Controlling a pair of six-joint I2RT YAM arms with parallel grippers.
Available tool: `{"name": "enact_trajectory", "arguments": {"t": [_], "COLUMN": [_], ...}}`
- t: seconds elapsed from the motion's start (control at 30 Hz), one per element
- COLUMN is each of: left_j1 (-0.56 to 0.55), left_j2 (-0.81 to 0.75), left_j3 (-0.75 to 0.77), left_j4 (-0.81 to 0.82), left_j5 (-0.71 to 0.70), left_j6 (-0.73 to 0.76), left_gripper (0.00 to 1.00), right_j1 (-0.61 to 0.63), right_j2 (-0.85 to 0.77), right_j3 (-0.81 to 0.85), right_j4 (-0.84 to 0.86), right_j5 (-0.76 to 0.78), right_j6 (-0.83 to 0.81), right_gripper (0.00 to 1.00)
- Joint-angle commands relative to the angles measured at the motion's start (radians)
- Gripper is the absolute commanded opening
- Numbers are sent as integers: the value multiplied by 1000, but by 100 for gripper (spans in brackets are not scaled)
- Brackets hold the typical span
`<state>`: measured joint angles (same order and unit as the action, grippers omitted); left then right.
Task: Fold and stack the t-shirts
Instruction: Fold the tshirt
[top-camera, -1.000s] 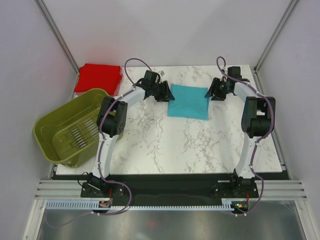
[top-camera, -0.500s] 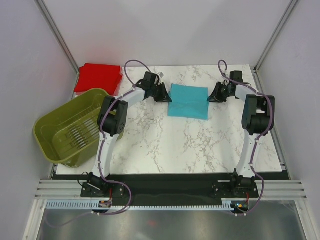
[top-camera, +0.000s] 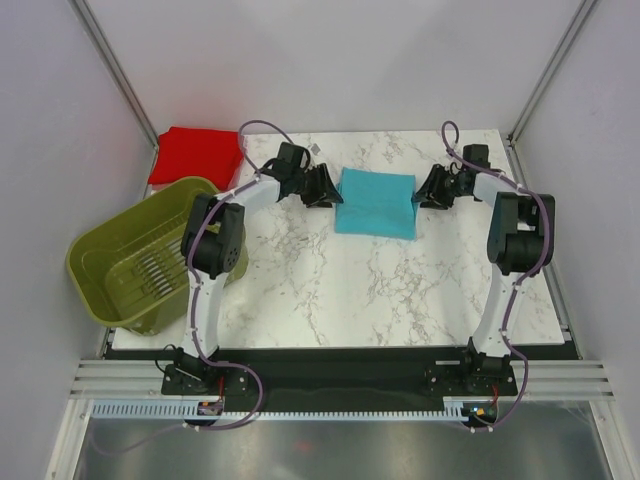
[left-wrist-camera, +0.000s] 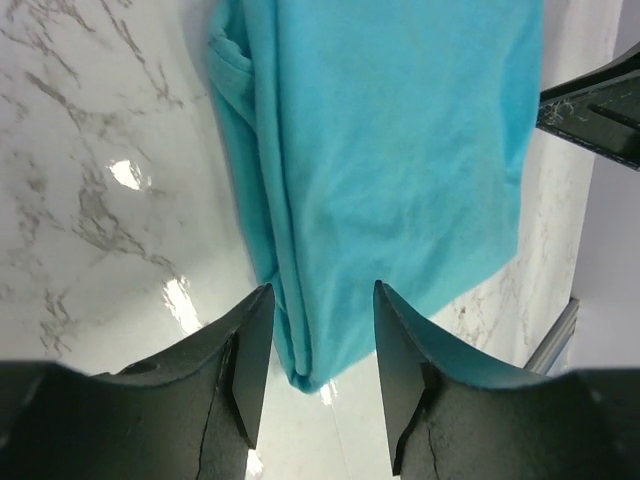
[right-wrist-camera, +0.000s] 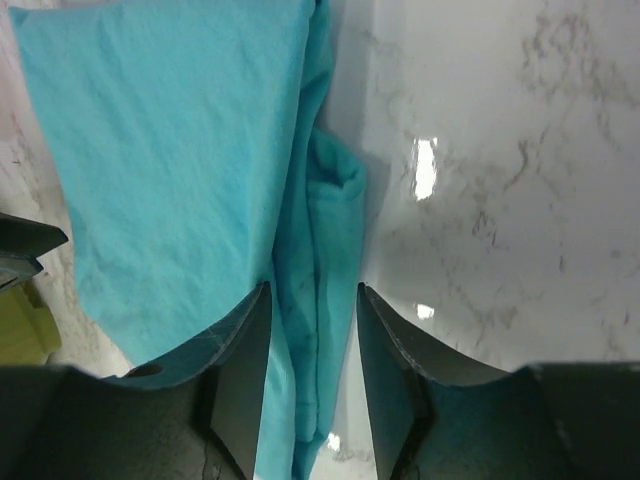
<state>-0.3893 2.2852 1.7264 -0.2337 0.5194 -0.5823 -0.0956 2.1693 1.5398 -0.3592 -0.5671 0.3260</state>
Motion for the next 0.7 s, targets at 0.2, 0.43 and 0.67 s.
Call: {"name": "enact_trajectory", "arguments": {"t": [0.2, 0.43, 0.67], "left_j1": [-86, -151, -152], "left_j2": [-144, -89, -136], "left_j3": [-87, -126, -277], "left_j4": [14, 14, 13], "left_j5": [7, -50, -194], "left_j6": [36, 36, 7], "left_gripper": [47, 43, 43], "right_j1": [25, 56, 62], "right_j2": [-239, -232, -249], "right_j3": [-133, -263, -365], "right_j4": [-84, -47, -27], "right_j5": [41, 67, 174], "right_j6": [-13, -30, -28], "right_gripper": [51, 53, 25]}}
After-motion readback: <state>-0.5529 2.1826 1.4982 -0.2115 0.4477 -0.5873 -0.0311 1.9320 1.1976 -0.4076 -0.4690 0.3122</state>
